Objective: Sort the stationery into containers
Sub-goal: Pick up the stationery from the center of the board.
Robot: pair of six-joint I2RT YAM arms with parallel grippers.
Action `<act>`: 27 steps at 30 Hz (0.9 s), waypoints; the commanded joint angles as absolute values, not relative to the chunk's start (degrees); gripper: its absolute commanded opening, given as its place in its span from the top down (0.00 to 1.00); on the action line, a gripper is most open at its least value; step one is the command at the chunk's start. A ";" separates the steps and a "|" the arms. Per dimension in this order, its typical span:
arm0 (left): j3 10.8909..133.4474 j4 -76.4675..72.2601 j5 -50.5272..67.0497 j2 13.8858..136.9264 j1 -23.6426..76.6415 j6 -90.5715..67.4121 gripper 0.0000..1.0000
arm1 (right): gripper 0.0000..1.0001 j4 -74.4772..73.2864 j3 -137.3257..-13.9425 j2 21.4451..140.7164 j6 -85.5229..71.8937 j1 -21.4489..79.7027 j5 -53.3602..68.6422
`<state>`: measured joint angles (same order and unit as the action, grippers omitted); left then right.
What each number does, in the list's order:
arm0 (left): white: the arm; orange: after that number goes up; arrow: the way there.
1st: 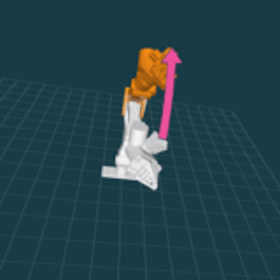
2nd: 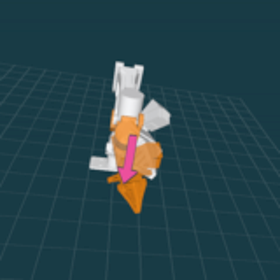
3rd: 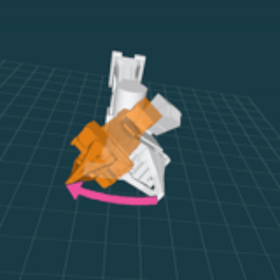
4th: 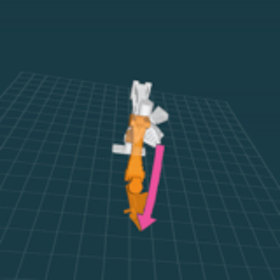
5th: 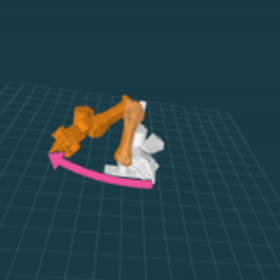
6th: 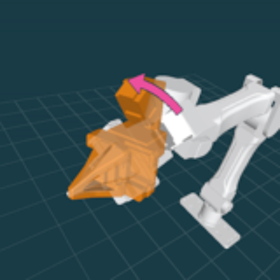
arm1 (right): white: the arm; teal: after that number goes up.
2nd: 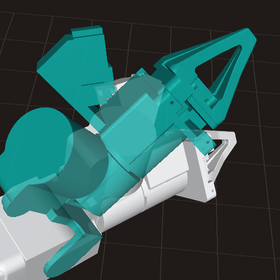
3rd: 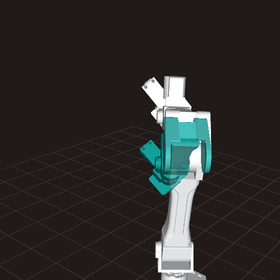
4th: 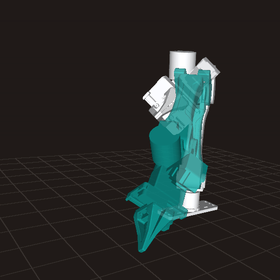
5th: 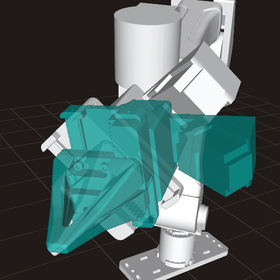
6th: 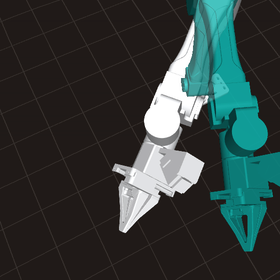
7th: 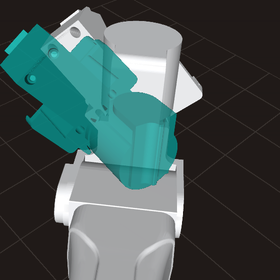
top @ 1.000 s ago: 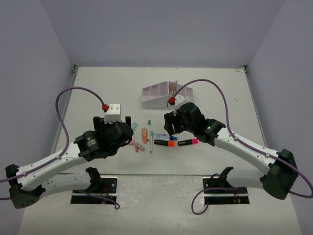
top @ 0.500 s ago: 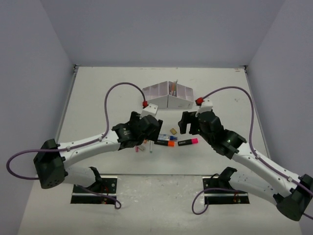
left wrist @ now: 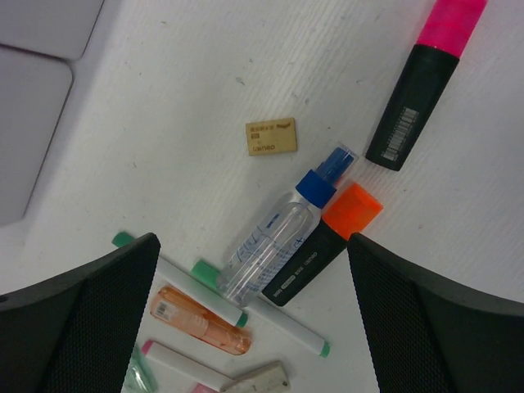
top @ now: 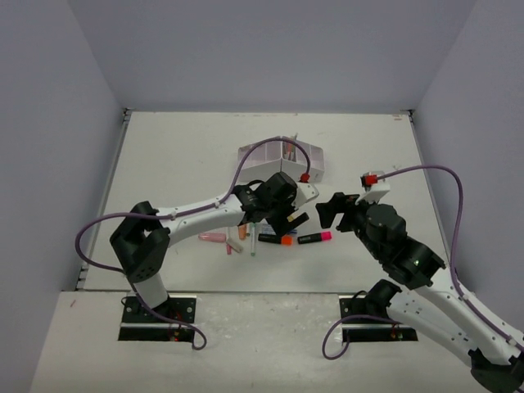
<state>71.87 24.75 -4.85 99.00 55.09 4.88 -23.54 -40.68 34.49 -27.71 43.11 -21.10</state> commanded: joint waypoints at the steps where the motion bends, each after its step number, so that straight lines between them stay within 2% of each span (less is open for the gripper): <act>1: 74.34 33.05 -0.31 100.17 54.43 14.90 0.03 | 0.15 -24.72 -39.80 32.14 -26.14 43.07 -20.20; 4: 73.46 33.96 -0.50 101.00 54.37 18.18 0.04 | 0.15 -24.70 -39.55 29.80 -25.73 43.07 -19.73; 9: 76.10 35.66 -3.95 103.95 53.53 21.33 0.17 | 0.16 -24.78 -39.81 27.27 -24.97 43.07 -19.16; 13: 73.78 36.40 -3.48 104.14 53.36 23.01 0.21 | 0.16 -24.87 -39.30 23.83 -25.35 43.07 -18.90; 19: 73.03 32.17 -5.28 104.97 52.47 23.99 0.38 | 0.18 -24.87 -39.43 21.28 -25.35 43.07 -17.70; 27: 73.74 32.77 -2.40 108.42 52.47 24.70 0.43 | 0.19 -25.05 -39.38 20.74 -24.96 43.07 -17.49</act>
<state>73.08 33.34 -3.69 106.49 52.82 22.30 -25.34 -39.66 21.21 -25.85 43.11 -18.33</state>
